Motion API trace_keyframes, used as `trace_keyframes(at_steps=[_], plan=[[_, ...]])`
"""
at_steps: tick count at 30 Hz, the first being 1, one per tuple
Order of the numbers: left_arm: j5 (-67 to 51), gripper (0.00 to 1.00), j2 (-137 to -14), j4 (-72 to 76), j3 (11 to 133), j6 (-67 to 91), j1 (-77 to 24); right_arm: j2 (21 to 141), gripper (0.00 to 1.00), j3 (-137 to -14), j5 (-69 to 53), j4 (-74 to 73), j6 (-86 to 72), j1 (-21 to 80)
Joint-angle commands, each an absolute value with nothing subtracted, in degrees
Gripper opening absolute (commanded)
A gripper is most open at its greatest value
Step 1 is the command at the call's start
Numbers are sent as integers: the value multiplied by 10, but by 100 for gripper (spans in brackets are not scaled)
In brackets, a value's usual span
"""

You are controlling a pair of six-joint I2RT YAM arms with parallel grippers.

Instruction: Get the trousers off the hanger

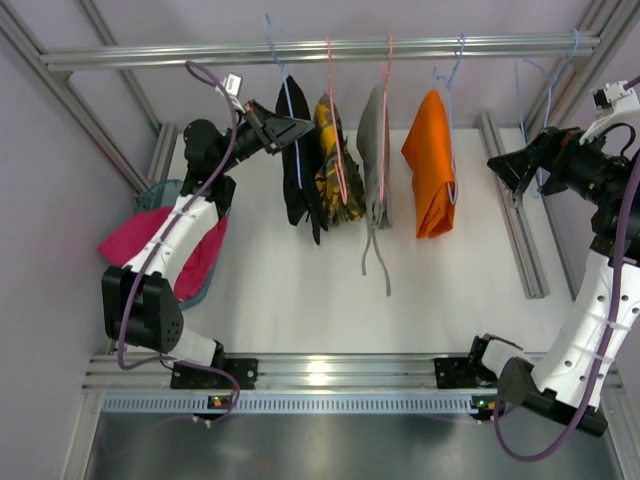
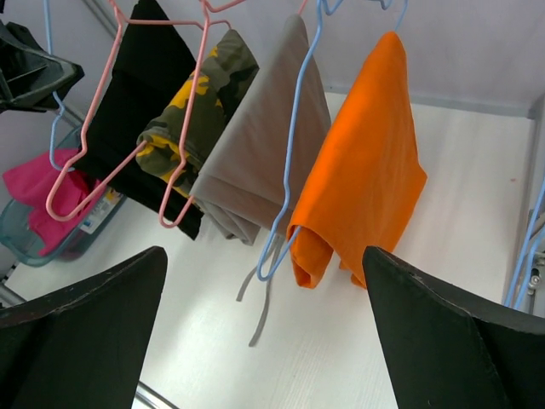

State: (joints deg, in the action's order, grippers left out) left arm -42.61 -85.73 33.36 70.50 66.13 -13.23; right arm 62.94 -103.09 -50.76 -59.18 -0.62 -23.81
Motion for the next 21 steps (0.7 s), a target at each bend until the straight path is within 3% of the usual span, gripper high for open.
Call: trace_keyframes(at_steps=[1,8,17,21], plan=[[-408,0,-810,422,771,661,-131,615,99,-1031,-526,-564,-5,-246],[-414,0,-771,396,745,648,-131,615,99,-1025,-553,-539,-32,-246],[-406,0,-644,358,567,622,-132,629,99,-986,-579,-454,-91,-233],[-401,0,-593,358,511,628,-132,656,99,-1013,-499,-442,-74,-124]])
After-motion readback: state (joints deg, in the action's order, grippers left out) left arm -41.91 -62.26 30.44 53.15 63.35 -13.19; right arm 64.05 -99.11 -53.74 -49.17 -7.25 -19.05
